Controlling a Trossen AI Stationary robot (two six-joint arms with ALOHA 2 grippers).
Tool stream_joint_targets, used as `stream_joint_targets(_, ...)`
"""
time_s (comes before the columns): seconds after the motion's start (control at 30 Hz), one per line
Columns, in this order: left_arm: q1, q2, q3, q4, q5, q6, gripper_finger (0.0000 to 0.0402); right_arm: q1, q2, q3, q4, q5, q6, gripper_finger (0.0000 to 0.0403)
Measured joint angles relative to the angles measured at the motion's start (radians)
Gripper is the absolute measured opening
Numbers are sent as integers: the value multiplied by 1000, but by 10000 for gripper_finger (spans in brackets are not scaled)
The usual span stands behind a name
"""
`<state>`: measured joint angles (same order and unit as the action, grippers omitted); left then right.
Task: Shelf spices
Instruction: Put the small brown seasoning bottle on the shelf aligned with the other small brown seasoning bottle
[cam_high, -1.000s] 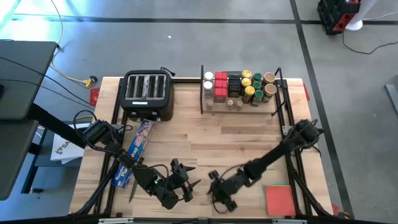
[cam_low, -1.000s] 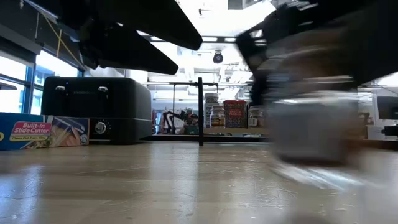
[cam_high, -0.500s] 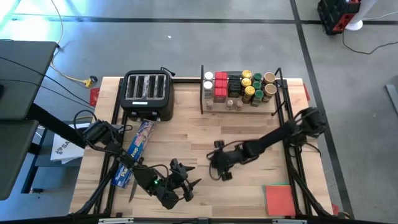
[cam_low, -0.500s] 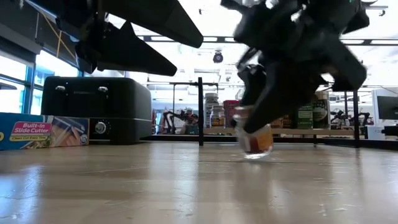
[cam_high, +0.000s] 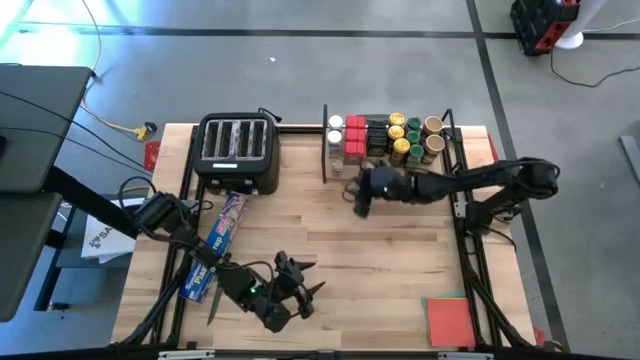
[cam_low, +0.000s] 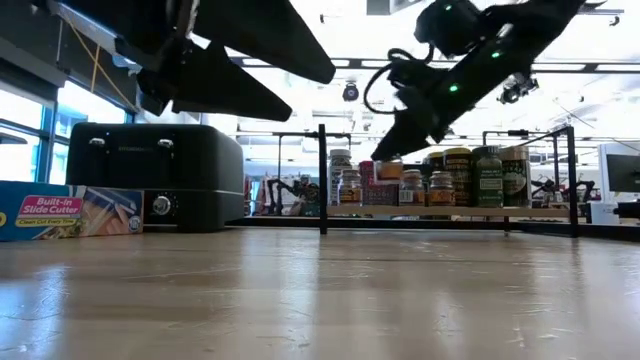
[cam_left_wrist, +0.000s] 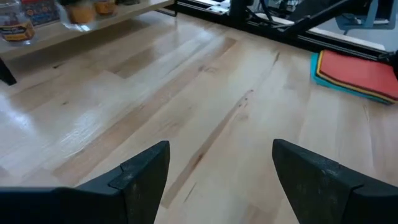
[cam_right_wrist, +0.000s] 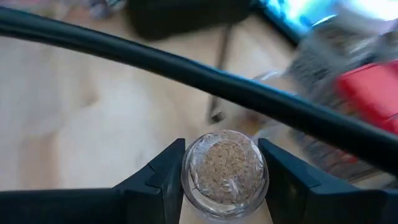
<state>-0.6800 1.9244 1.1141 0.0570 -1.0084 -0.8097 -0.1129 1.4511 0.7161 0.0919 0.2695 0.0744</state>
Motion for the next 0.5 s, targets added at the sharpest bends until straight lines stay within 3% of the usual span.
stream_joint_targets(0.3,7,0,0,32,1,0,280,-132,82,51,80,38,-53,158)
stream_joint_targets(0.5,6,0,0,49,3,1,280,-159,142,52,84,40,-25,161)
